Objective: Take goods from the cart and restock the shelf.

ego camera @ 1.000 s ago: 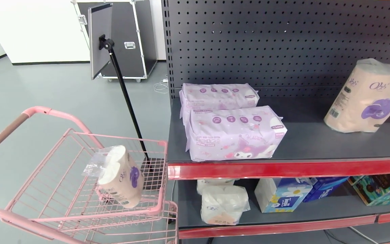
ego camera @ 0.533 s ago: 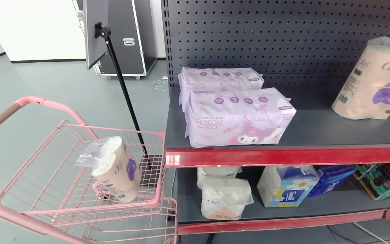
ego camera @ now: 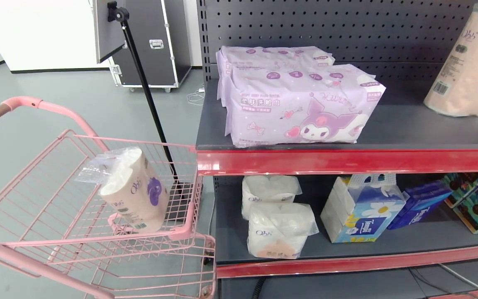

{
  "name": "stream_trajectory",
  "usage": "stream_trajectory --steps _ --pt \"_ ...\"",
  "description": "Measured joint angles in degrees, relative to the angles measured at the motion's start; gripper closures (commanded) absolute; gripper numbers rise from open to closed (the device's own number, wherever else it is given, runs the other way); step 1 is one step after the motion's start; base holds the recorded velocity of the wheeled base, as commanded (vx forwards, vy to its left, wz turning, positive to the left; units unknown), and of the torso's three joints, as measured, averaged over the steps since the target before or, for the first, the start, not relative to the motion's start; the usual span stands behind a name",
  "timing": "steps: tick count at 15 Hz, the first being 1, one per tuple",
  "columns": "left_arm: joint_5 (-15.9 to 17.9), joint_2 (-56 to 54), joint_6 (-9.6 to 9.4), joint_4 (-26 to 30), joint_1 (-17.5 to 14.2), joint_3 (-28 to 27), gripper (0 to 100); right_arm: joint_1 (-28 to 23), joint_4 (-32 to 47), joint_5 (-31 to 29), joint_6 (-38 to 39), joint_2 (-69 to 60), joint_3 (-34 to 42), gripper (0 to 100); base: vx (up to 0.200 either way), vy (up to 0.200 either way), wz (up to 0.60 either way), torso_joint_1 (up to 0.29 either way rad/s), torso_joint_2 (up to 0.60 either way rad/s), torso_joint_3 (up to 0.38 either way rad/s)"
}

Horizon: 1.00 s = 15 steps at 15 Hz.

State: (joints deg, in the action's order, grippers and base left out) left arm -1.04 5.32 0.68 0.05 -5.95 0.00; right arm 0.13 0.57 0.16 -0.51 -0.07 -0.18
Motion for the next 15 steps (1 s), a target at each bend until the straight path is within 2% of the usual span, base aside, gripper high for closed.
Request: stream_trajectory --steps 3,5,6,9,12,15 --pt "0.4 0.1 -0.28 0.0 0.4 0.0 0 0.0 0.0 0.0 0.0 0.0 0.0 0 0.0 0.0 0.0 -0.025 0.11 0.082" --pt "2.2 -0.1 -0.9 -0.1 3.8 -0.7 0 0.0 0.0 0.0 0.0 0.0 0.0 0 0.0 0.0 0.0 0.0 0.0 0.0" --pt "2.6 0.6 0.21 -0.2 5.1 -3.2 0 0.0 0.0 0.0 0.0 0.0 0.0 0 0.0 0.0 0.0 0.0 0.0 0.0" --pt "2.3 11.0 5.8 -0.2 7.0 -15.5 0 0.0 0.0 0.1 -0.1 0.0 0.0 0 0.0 0.0 0.0 0.0 0.0 0.0" --pt "1.7 29.9 8.01 -0.6 10.4 -23.2 0 0.0 -0.1 0.1 -0.1 0.0 0.0 0 0.0 0.0 0.0 0.0 0.0 0.0" --pt "0.7 46.2 8.95 -5.6 15.2 -25.5 0 0.0 0.0 0.1 -0.1 0.0 0.0 0 0.0 0.0 0.0 0.0 0.0 0.0"
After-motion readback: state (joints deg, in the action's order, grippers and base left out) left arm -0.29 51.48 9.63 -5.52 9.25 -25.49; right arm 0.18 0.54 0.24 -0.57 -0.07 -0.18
